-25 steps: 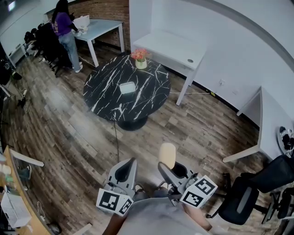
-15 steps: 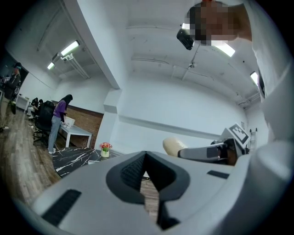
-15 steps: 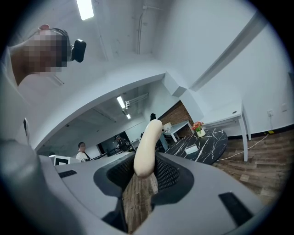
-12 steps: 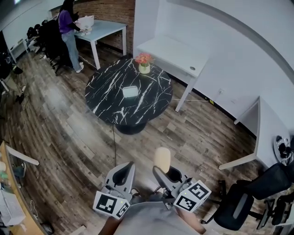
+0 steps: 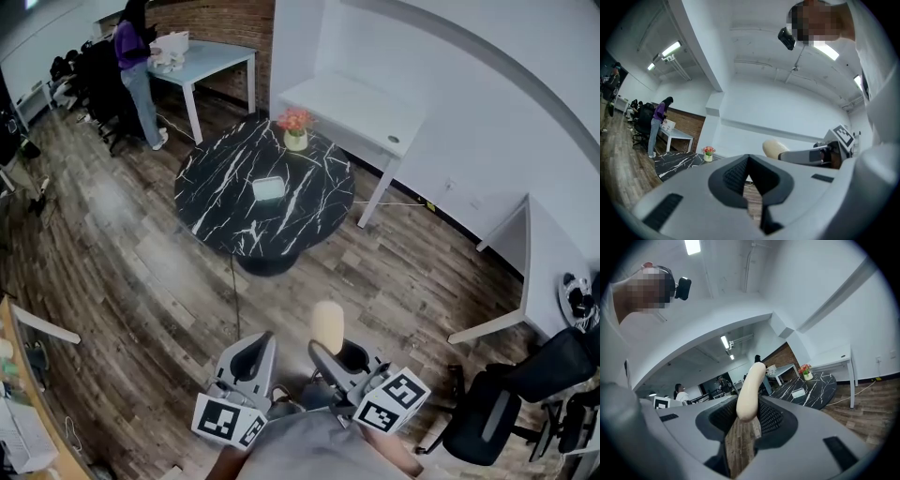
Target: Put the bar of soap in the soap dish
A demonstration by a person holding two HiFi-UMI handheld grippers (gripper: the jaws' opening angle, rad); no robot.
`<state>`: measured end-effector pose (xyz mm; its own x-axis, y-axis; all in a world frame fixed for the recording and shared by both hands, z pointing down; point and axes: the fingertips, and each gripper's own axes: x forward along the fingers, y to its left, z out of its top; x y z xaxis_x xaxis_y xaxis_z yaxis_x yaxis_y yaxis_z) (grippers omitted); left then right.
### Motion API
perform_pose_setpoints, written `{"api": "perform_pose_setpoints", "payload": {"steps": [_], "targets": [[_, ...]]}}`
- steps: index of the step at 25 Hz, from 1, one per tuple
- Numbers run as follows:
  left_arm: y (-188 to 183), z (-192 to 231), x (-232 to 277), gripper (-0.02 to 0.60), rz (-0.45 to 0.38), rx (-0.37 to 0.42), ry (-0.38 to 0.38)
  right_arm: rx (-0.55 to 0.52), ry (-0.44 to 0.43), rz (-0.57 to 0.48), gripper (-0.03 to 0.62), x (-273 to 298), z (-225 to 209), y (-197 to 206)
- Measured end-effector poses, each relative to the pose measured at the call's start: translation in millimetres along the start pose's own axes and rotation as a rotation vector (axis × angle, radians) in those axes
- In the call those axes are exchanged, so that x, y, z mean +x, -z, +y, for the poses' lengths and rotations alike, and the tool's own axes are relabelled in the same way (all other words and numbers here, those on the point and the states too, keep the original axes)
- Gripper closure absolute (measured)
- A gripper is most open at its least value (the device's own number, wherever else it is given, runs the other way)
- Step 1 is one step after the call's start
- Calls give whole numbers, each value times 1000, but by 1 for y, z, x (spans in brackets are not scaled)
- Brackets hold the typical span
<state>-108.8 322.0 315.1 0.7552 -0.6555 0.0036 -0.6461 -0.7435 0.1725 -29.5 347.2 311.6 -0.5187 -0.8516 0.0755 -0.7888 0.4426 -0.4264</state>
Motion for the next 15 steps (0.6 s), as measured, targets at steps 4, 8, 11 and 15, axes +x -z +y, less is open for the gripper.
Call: {"api": "perform_pose_setpoints", "payload": {"steps": [4,8,11,15], "targets": [[-1,3,9,578,3,-2,-1,-5,5,-4,465,6,-7,-7],[2,3,26,578,4,-16,18,-2,7,-5,465,13,-22,-11],[-1,8,39,578,5,2,11,-1,-2,-10,465,21,-35,-20],[1,18,61,578,18,8,-10,-5,-9,-14,465,33,-56,-33]]}}
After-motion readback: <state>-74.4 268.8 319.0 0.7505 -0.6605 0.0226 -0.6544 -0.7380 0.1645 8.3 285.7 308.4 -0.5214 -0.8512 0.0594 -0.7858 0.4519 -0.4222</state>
